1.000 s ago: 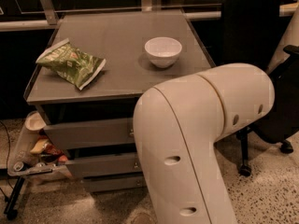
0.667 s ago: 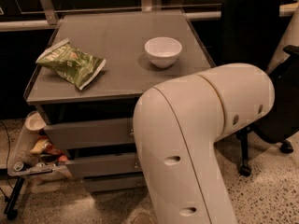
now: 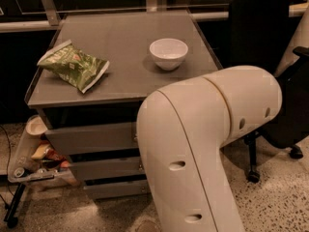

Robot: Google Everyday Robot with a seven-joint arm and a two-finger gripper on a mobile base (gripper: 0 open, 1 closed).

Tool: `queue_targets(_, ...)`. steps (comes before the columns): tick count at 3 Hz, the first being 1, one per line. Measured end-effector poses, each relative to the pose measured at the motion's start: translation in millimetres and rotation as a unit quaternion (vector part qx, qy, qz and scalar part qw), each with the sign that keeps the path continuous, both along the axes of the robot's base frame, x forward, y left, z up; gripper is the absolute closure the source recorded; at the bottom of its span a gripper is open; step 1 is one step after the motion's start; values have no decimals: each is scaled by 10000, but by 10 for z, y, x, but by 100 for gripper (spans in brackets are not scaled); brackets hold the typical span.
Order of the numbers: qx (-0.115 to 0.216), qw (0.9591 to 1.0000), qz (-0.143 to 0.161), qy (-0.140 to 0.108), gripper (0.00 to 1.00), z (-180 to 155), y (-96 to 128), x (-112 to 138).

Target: Close middle drawer

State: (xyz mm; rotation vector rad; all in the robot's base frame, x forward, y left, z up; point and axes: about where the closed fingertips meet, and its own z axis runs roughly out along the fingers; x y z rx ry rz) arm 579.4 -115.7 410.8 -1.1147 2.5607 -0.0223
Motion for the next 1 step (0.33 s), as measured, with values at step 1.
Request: queue_targets(1, 0, 10000, 0, 0, 0, 0, 0, 0)
